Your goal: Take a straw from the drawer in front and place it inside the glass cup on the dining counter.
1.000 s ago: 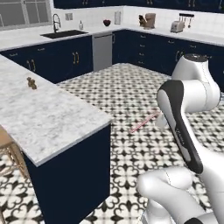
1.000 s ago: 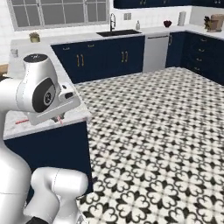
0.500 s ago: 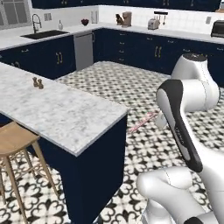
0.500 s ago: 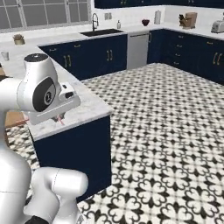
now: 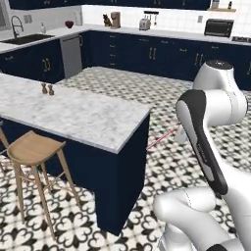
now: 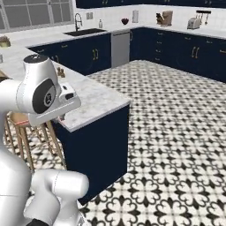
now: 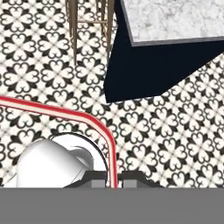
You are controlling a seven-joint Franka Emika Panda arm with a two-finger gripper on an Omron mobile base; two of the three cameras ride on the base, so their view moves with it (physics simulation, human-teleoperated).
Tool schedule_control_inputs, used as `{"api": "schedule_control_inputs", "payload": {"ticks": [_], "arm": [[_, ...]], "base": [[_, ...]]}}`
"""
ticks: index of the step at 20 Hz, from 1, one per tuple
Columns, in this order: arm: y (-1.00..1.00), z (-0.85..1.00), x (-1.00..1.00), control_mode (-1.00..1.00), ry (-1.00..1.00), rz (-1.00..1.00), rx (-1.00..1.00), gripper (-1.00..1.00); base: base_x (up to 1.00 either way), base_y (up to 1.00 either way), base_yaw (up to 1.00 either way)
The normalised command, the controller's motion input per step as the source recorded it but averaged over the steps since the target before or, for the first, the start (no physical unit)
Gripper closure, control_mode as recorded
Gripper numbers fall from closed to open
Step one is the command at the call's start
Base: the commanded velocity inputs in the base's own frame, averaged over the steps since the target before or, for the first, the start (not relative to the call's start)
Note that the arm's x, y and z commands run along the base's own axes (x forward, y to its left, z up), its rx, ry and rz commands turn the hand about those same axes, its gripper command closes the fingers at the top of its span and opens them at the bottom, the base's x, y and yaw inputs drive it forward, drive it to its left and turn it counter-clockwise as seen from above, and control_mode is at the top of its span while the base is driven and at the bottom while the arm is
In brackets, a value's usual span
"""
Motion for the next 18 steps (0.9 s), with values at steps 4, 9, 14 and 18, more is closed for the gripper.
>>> {"api": "schedule_control_inputs", "payload": {"ticks": [4, 9, 14, 18], "arm": [[0.0, 0.0, 0.0, 1.0, 0.0, 0.0, 0.0, 1.0], [0.0, 0.0, 0.0, 1.0, 0.0, 0.0, 0.0, 1.0], [0.0, 0.0, 0.0, 1.0, 0.0, 0.0, 0.0, 1.0], [0.0, 0.0, 0.0, 1.0, 0.0, 0.0, 0.0, 1.0]], "base": [[-0.08, 1.0, -0.36], [-0.01, 1.0, -0.37], [-0.01, 1.0, -0.35], [-0.28, 1.0, -0.31]]}}
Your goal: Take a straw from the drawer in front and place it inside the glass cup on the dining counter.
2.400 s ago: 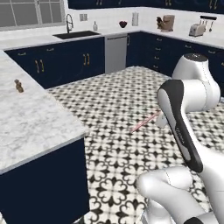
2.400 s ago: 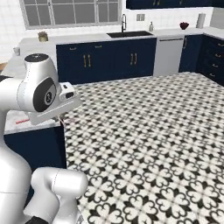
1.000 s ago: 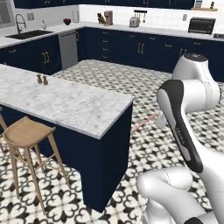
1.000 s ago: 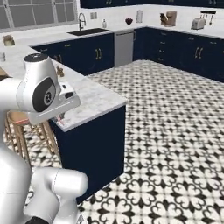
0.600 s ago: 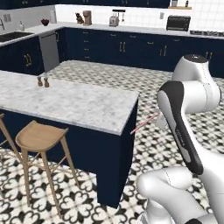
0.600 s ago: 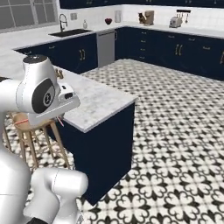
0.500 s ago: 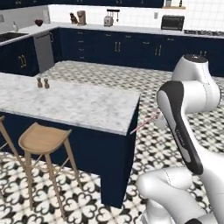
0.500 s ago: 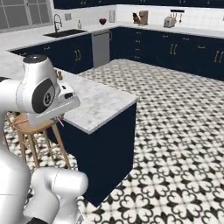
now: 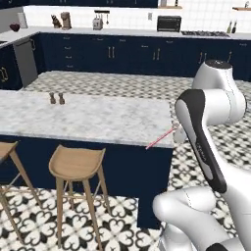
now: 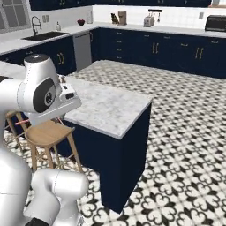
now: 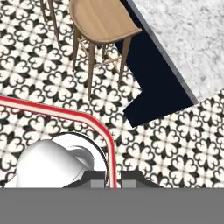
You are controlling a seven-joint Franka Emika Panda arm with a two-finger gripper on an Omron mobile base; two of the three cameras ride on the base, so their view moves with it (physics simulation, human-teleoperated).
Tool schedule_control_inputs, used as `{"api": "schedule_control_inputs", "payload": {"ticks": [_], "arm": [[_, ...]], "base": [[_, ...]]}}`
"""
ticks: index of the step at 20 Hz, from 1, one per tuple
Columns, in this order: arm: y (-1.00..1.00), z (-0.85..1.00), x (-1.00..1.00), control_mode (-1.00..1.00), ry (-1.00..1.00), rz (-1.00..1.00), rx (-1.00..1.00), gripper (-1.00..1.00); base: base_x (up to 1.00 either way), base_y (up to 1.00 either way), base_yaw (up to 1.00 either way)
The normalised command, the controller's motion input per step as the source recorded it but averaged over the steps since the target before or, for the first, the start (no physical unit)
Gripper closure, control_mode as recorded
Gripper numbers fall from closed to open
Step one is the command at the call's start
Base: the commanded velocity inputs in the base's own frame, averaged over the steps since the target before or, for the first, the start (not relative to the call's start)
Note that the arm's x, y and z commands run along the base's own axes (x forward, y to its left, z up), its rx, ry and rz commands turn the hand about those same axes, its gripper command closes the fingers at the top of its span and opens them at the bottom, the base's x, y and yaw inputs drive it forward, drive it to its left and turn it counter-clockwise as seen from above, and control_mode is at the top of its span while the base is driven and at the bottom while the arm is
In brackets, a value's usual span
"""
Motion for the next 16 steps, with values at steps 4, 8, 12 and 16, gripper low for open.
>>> {"api": "schedule_control_inputs", "payload": {"ticks": [4, 8, 12, 16], "arm": [[0.0, 0.0, 0.0, 1.0, 0.0, 0.0, 0.0, 1.0], [0.0, 0.0, 0.0, 1.0, 0.0, 0.0, 0.0, 1.0], [0.0, 0.0, 0.0, 1.0, 0.0, 0.0, 0.0, 1.0], [0.0, 0.0, 0.0, 1.0, 0.0, 0.0, 0.0, 1.0]], "base": [[-0.6, 1.0, -0.25], [-0.73, 1.0, -0.2], [-0.41, 1.0, -0.27], [-0.07, 1.0, -0.32]]}}
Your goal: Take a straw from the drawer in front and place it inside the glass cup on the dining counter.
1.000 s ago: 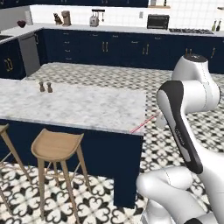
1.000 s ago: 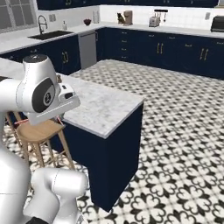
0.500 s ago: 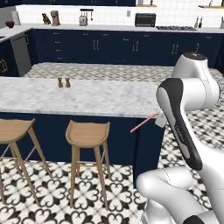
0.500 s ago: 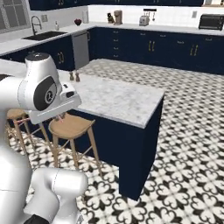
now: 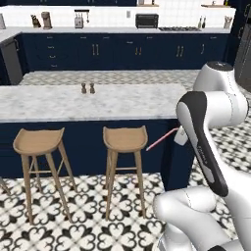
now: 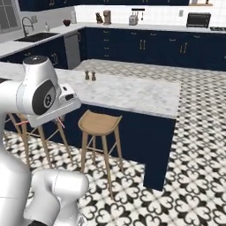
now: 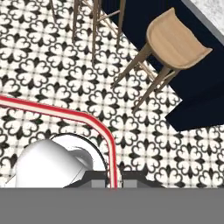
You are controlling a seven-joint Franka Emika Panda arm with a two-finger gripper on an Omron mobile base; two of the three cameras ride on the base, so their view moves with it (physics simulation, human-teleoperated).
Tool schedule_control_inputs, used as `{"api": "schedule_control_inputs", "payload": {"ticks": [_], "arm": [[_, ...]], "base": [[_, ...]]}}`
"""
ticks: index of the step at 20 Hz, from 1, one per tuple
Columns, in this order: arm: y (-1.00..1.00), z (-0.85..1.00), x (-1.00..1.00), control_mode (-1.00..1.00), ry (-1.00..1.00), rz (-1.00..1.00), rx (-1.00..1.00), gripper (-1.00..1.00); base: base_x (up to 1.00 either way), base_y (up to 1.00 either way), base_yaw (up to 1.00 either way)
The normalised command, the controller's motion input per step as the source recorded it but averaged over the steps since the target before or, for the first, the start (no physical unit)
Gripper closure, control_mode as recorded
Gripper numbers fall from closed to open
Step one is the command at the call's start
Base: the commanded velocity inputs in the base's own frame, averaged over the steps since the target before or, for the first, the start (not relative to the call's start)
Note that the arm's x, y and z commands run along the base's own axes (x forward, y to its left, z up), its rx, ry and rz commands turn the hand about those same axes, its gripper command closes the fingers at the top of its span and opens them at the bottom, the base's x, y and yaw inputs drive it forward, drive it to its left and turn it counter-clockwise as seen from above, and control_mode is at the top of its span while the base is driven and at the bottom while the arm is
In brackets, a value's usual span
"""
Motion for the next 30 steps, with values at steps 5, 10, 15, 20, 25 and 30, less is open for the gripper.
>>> {"api": "schedule_control_inputs", "payload": {"ticks": [5, 10, 15, 20, 25, 30], "arm": [[0.0, 0.0, 0.0, 1.0, 0.0, 0.0, 0.0, 1.0], [0.0, 0.0, 0.0, 1.0, 0.0, 0.0, 0.0, 1.0], [0.0, 0.0, 0.0, 1.0, 0.0, 0.0, 0.0, 1.0], [0.0, 0.0, 0.0, 1.0, 0.0, 0.0, 0.0, 1.0], [0.0, 0.0, 0.0, 1.0, 0.0, 0.0, 0.0, 1.0], [0.0, 0.0, 0.0, 1.0, 0.0, 0.0, 0.0, 1.0]], "base": [[0.0, 1.0, -0.32], [-0.16, 1.0, -0.28], [-0.2, 1.0, -0.28], [-0.17, 1.0, -0.28], [-0.03, 1.0, -0.29], [0.0, 1.0, -0.28]]}}
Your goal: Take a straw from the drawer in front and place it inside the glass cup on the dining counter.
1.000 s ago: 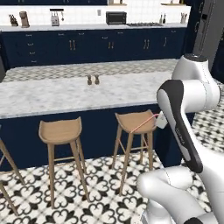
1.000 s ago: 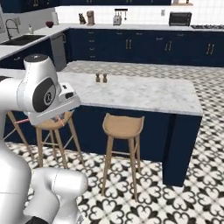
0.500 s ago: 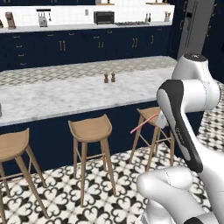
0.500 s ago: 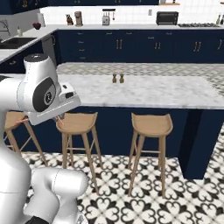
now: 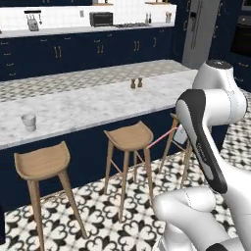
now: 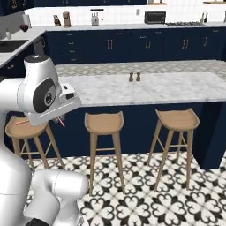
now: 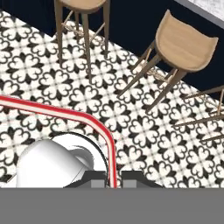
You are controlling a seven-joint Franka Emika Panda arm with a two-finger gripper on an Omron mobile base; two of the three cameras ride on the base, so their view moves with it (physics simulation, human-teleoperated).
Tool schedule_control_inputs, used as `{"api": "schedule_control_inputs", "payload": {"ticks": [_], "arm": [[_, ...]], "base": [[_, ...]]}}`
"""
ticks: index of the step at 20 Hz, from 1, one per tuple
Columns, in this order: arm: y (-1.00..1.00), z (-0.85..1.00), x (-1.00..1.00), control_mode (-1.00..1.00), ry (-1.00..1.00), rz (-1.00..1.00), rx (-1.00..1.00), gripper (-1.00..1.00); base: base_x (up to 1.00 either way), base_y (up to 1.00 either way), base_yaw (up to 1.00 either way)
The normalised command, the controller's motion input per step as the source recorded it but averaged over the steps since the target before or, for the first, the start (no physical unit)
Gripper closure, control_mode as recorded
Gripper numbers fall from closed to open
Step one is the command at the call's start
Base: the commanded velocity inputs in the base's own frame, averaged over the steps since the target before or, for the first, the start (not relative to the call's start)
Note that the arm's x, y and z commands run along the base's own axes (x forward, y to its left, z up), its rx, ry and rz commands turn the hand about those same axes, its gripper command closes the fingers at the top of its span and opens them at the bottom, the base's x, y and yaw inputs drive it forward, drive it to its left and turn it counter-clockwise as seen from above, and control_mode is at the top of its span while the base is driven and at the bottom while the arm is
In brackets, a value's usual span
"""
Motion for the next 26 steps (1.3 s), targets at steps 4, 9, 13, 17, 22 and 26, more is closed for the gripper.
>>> {"api": "schedule_control_inputs", "payload": {"ticks": [4, 9, 13, 17, 22, 26], "arm": [[0.0, 0.0, 0.0, 1.0, 0.0, 0.0, 0.0, 1.0], [0.0, 0.0, 0.0, 1.0, 0.0, 0.0, 0.0, 1.0], [0.0, 0.0, 0.0, 1.0, 0.0, 0.0, 0.0, 1.0], [0.0, 0.0, 0.0, 1.0, 0.0, 0.0, 0.0, 1.0], [0.0, 0.0, 0.0, 1.0, 0.0, 0.0, 0.0, 1.0], [0.0, 0.0, 0.0, 1.0, 0.0, 0.0, 0.0, 1.0]], "base": [[0.0, 1.0, -0.19], [0.15, 1.0, 0.01], [0.54, 1.0, 0.17], [0.93, 0.65, 0.27], [1.0, 0.24, 0.16], [1.0, 0.18, 0.0]]}}
